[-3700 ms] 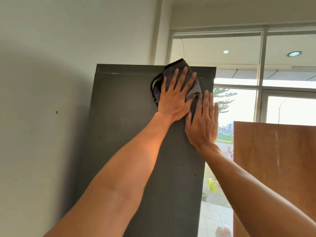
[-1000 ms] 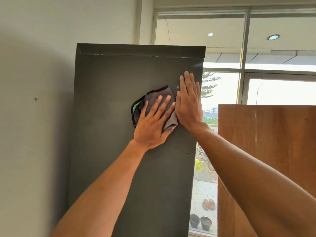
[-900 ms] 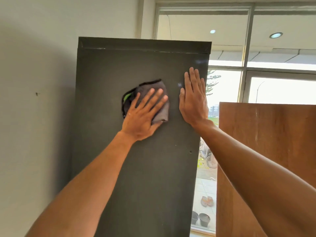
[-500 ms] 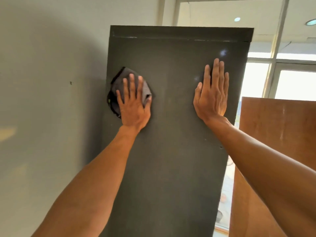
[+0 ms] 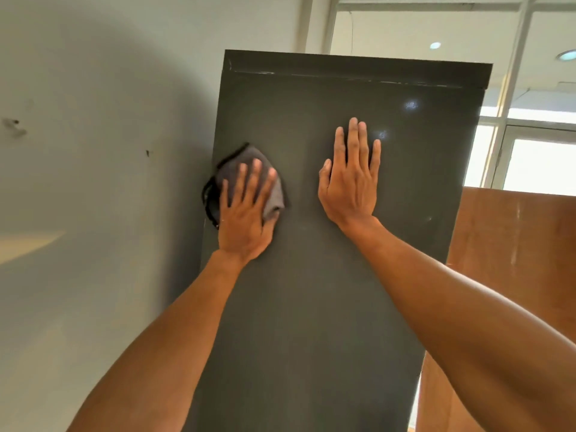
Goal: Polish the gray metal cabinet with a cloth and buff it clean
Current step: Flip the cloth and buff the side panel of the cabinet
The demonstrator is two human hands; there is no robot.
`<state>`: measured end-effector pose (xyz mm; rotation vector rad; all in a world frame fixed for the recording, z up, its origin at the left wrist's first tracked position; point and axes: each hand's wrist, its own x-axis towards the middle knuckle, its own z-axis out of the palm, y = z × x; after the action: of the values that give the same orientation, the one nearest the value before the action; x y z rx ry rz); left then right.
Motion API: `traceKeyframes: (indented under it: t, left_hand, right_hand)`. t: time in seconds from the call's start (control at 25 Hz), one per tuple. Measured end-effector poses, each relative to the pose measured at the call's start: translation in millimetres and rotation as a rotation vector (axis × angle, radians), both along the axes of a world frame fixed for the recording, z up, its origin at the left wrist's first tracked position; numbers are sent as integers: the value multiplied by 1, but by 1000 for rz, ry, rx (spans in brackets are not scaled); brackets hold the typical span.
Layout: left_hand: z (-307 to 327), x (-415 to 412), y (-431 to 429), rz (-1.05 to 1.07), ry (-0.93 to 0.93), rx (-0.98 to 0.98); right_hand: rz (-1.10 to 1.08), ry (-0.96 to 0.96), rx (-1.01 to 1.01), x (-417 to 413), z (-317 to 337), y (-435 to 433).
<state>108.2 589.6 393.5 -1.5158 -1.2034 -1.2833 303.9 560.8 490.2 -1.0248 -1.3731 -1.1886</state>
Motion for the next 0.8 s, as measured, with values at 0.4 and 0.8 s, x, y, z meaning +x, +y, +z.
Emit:
traceKeyframes:
  t: [0.4, 0.8]
  left_hand:
    - [-49, -3, 0, 5, -293, -73]
    - [-63, 96, -22, -9, -365, -131]
  right_hand:
    - [11, -20, -67, -11, -14, -2]
    - [121, -329, -190, 36, -24, -15]
